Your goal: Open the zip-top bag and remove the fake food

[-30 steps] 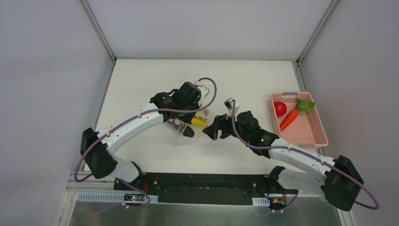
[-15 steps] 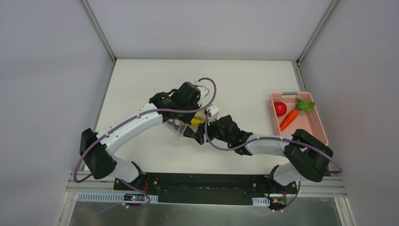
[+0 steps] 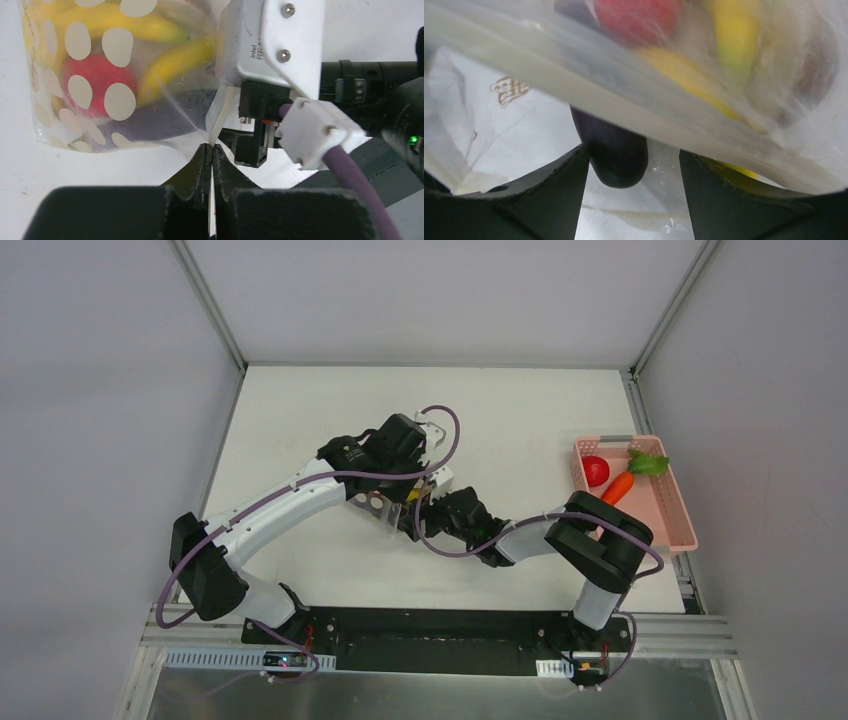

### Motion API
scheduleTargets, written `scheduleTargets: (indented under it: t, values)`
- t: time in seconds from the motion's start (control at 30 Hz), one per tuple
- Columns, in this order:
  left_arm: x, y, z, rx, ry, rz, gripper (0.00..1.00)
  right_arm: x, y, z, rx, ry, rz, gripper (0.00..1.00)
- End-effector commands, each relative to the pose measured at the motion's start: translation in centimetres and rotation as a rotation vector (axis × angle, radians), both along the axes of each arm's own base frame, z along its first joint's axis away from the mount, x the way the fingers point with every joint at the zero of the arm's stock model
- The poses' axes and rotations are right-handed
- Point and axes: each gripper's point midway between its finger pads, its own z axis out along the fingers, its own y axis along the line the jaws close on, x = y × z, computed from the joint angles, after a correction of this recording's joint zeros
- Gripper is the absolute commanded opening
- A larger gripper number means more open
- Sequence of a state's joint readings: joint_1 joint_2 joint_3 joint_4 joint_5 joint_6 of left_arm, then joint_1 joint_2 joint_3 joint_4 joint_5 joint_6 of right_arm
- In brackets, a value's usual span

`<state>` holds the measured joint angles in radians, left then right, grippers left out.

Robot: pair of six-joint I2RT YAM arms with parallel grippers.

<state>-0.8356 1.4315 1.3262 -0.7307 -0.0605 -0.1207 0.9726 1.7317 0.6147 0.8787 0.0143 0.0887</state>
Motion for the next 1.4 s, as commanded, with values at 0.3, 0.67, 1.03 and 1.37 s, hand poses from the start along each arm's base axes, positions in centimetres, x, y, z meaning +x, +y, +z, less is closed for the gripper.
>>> scheduleTargets:
  t: [0.3, 0.67, 1.03, 1.37]
  values:
    - [-0.1, -0.2, 0.9, -0.040, 0.002, 0.006, 0.00, -0.1, 2.8, 0.5, 0.072, 0.005, 0.068, 0.60]
    - [0.2, 0.1, 0.8, -0.021, -0.006, 0.012, 0.00, -1.4, 1.7, -0.9, 0.006, 0.052, 0.100, 0.31]
    - [0.5, 0.3, 0.2, 0.011, -0.005, 0.019, 0.00, -1.8, -0.7, 3.1, -0.006, 0.041, 0.046, 0.12]
    - [0.9, 0.9, 0.3, 0.039, -0.031, 0.031, 0.00, -3.7, -4.2, 3.3, -0.169, 0.157, 0.014, 0.00]
